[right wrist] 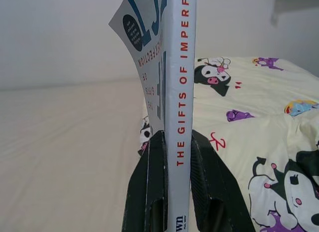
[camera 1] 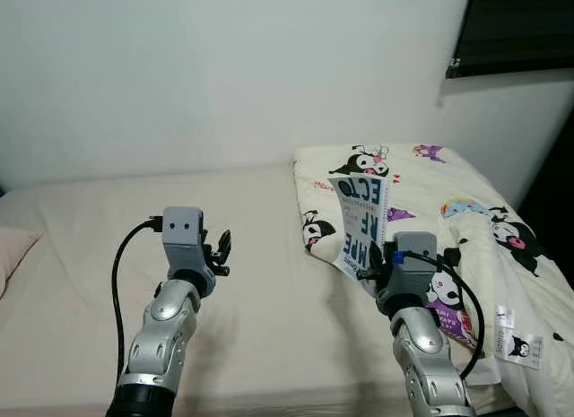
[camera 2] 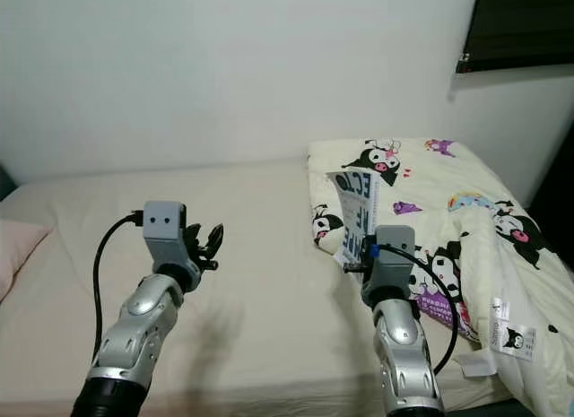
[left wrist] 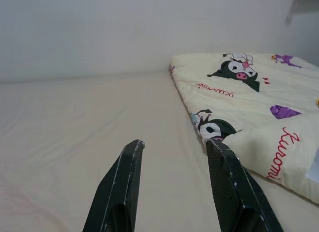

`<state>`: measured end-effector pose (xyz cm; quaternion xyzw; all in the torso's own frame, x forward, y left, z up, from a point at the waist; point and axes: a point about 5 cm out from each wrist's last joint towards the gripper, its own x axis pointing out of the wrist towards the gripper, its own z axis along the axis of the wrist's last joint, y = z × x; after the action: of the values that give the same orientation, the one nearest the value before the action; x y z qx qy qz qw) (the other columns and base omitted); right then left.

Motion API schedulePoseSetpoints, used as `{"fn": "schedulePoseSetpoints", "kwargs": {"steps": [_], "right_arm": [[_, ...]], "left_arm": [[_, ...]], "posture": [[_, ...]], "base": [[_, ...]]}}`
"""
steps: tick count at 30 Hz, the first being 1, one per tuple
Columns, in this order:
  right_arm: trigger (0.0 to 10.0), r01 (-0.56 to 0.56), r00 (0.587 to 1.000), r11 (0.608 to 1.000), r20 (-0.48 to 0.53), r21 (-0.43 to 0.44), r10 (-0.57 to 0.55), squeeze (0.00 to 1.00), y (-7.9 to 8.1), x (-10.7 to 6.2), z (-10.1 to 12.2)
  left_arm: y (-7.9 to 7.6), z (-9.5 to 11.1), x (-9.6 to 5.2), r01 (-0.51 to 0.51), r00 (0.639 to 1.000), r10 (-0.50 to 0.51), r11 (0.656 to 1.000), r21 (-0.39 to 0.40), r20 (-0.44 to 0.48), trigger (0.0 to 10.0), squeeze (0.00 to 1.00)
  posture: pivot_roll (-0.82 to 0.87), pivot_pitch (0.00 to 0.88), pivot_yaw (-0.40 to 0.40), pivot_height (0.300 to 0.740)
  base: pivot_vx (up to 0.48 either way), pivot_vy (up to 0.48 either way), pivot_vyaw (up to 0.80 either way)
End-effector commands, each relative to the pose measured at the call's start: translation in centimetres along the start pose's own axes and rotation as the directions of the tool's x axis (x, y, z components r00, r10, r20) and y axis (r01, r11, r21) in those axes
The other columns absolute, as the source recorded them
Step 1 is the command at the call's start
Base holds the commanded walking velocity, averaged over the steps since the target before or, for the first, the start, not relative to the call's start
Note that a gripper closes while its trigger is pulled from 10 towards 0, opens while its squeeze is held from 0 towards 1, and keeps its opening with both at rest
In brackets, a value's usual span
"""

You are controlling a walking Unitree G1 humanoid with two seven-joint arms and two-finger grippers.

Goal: Clean up the room

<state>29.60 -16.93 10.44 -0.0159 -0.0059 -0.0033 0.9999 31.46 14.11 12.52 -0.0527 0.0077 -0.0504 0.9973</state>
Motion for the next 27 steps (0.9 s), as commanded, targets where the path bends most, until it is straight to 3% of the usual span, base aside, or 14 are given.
{"fn": "schedulePoseSetpoints", "kwargs": {"steps": [1,7,8,12,16,27], "right_arm": [[10.0,-0.012,1.0,1.0,0.002,0.007,0.012,0.0,0.3,0.17,0.14],[10.0,-0.012,1.0,1.0,0.002,0.007,0.012,0.0,0.3,0.17,0.14],[10.0,-0.006,1.0,1.0,0.001,-0.003,0.006,0.0,0.22,0.21,0.15],[10.0,0.015,1.0,1.0,0.0,0.0,-0.015,0.0,0.14,0.27,0.14],[10.0,0.007,1.0,1.0,-0.005,0.006,-0.007,0.0,0.24,0.3,0.08],[10.0,0.004,1.0,1.0,-0.006,-0.005,-0.005,0.0,0.46,0.36,0.1]], "left_arm": [[0.26,-0.04,0.08,-0.003,1.0,0.003,1.0,0.011,-0.008,10.0,0.0],[0.26,-0.04,0.08,-0.003,1.0,0.003,1.0,0.011,-0.008,10.0,0.0],[0.15,0.02,0.08,0.011,1.0,-0.01,0.999,0.045,-0.011,10.0,0.0],[0.37,-0.3,-0.12,-0.034,0.999,0.033,0.999,-0.016,-0.031,10.0,0.0],[0.55,-0.34,-0.19,-0.043,0.998,0.042,0.999,-0.023,-0.036,10.0,0.0],[0.53,-0.39,-0.15,-0.018,0.999,0.019,1.0,0.02,-0.032,10.0,0.0]], "posture": [[-0.01,0.0,0.026,0.74],[-0.01,0.0,0.026,0.74],[-0.01,0.0,0.025,0.74],[-0.01,0.0,0.022,0.74],[-0.01,0.0,0.022,0.74],[-0.01,0.0,0.022,0.74]], "base": [[0.0,0.0,0.0],[0.0,0.0,0.0],[0.0,-0.458,0.8],[0.0,0.0,0.0],[0.0,0.0,0.0],[0.0,0.0,0.0]]}}
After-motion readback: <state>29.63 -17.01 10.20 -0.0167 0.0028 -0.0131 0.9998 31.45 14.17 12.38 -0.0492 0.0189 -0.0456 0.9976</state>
